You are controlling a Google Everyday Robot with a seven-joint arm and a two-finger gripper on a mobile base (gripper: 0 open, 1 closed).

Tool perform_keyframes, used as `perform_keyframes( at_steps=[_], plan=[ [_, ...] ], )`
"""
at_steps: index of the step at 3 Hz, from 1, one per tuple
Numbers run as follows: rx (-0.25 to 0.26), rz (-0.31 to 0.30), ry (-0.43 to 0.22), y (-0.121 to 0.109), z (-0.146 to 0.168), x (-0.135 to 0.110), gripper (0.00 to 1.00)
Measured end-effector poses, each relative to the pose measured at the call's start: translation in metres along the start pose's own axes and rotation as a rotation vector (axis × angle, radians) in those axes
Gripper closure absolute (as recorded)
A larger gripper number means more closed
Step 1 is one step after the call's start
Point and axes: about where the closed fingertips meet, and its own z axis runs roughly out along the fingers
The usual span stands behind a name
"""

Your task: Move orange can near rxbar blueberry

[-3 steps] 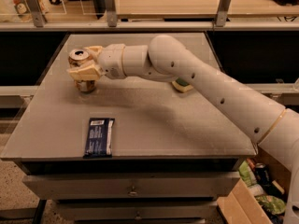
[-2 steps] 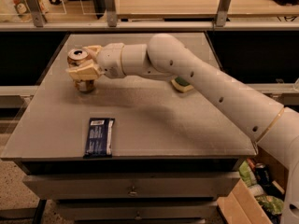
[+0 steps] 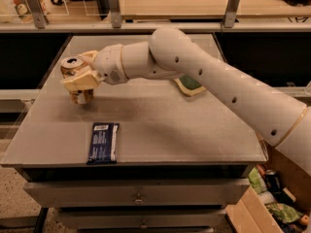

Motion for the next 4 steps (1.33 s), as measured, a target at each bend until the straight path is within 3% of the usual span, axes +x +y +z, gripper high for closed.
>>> perform_keyframes(
  at_steps=[2,4],
  plan=[
    [-0.09,0.099,-0.015,0.051,-0.011,0.013,0.59],
    [-0.123,0.101,-0.047,0.066,-0.015,0.016,0.12]
  ],
)
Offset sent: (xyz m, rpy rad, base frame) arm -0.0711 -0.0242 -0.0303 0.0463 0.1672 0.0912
